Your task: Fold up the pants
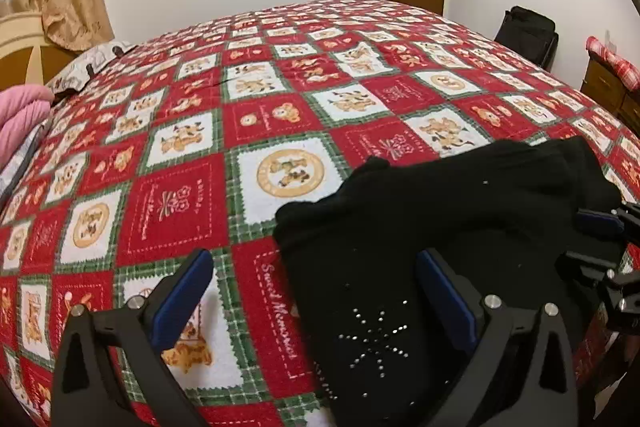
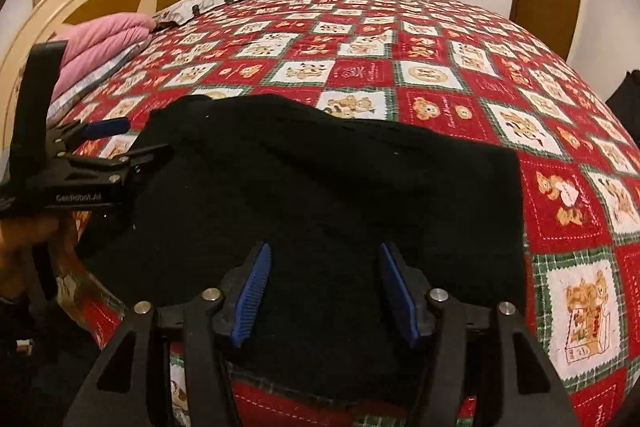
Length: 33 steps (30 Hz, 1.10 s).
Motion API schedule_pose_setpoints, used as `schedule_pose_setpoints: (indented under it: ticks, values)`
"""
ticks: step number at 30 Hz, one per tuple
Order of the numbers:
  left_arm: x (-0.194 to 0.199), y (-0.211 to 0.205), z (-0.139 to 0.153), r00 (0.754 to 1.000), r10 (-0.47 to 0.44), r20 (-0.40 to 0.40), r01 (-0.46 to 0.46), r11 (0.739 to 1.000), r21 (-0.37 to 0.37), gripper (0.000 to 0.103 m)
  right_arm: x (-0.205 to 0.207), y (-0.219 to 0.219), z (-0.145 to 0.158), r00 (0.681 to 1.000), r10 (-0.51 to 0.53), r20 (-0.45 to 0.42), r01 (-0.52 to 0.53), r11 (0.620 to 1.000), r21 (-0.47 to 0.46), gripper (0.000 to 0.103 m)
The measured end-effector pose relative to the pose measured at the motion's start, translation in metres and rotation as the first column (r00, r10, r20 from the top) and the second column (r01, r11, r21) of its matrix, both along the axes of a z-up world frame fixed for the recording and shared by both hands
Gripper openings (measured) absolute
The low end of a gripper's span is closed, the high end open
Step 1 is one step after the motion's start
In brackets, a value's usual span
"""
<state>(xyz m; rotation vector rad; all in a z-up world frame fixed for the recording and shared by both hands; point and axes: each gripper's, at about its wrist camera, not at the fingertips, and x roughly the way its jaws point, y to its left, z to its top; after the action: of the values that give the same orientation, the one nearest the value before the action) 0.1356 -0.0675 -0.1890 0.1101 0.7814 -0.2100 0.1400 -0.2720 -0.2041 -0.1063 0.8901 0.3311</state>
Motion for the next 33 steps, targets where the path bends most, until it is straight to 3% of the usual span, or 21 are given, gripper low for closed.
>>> schedule_pose_setpoints:
  ticks: [7,15,18,20,24,28,33]
  values:
    - [-0.01,0.008,0.005,1.0,0.009,0.006,-0.009,1.0,-0.02,0.103,-0.01,-0.016,0.018,1.0,-0.01,0.011,0.009,0.995,0.101,0.06]
    - [-0.02,0.009,0.014,1.0,-0.012,0.008,0.012,0.998,-0.069,0.103,-0.018,-0.032,0.038,0.991,-0.091,0.098,0.087,0.995,0.045,0.06]
    - [-0.023,0.013,0.006,0.999,-0.037,-0.016,0.034,0.992,-0.122,0.103,-0.01,-0.059,0.035,0.981,-0.182,0.072,0.178,0.983,0.055,0.06]
    - [-0.023,0.016,-0.003,0.999,-0.034,-0.031,0.03,0.99,-0.135,0.103,-0.003,-0.083,0.031,0.97,-0.242,0.023,0.238,0.964,0.122,0.061]
    - [-0.02,0.026,-0.014,0.997,-0.022,-0.076,0.002,0.968,-0.249,0.103,0.006,-0.107,0.019,0.968,-0.241,-0.073,0.251,0.942,0.221,0.061]
    - [-0.02,0.022,-0.014,0.998,-0.035,-0.056,0.019,0.967,-0.256,0.103,0.012,-0.112,0.003,0.966,-0.206,-0.153,0.246,0.914,0.323,0.061]
    - [-0.017,0.018,-0.015,0.996,-0.071,-0.049,0.053,0.952,-0.301,0.099,0.013,-0.107,-0.006,0.966,-0.192,-0.172,0.244,0.895,0.372,0.061]
